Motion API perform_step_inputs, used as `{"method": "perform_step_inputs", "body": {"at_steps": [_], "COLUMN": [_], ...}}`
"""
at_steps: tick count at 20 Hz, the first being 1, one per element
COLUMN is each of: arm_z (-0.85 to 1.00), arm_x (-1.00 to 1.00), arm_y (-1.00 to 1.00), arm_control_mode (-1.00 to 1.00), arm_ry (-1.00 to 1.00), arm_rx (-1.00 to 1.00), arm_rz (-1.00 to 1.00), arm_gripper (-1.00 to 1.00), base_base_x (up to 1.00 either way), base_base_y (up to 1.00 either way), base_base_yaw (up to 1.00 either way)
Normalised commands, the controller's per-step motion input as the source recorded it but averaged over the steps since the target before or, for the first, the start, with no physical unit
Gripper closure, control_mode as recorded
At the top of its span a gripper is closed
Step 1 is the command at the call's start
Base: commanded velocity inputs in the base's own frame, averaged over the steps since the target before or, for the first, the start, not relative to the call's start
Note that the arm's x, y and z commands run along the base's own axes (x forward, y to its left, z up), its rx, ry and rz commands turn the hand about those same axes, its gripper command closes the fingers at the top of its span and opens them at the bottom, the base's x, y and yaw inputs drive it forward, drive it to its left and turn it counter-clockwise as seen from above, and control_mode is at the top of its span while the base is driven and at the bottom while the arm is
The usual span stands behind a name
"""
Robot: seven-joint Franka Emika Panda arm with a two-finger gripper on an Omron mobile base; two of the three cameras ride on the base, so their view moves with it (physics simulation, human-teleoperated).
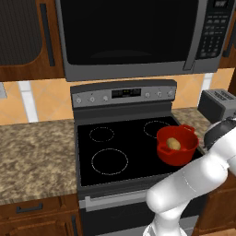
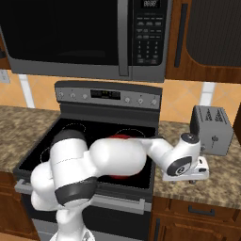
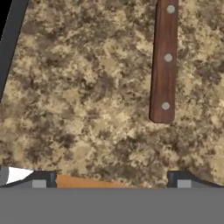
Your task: Put the tomato and potato in the pot. Retrieve the spatula and lightly stir the vegetables in the pot.
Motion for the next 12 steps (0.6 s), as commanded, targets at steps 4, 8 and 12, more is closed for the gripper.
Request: {"method": "perform_step_inputs", "body": {"at_steps": [4, 8, 12], "arm_z": [-0.16, -0.11, -0.18], "arm_x": [0.35, 0.30, 0.32], "arm_y": [-0.23, -0.33, -0.27], "arm_control_mode": [-1.00, -1.00, -1.00], "arm_ry": [0.00, 0.00, 0.00], "arm_rx": [0.02, 0.04, 0.04], "arm_rz": [0.05, 0.04, 0.02], "arm_gripper": [-1.00, -1.00, -1.00], "base_base_x": [0.00, 0.00, 0.00], "base_base_y": [0.00, 0.00, 0.00], "base_base_yaw": [0.00, 0.00, 0.00]}}
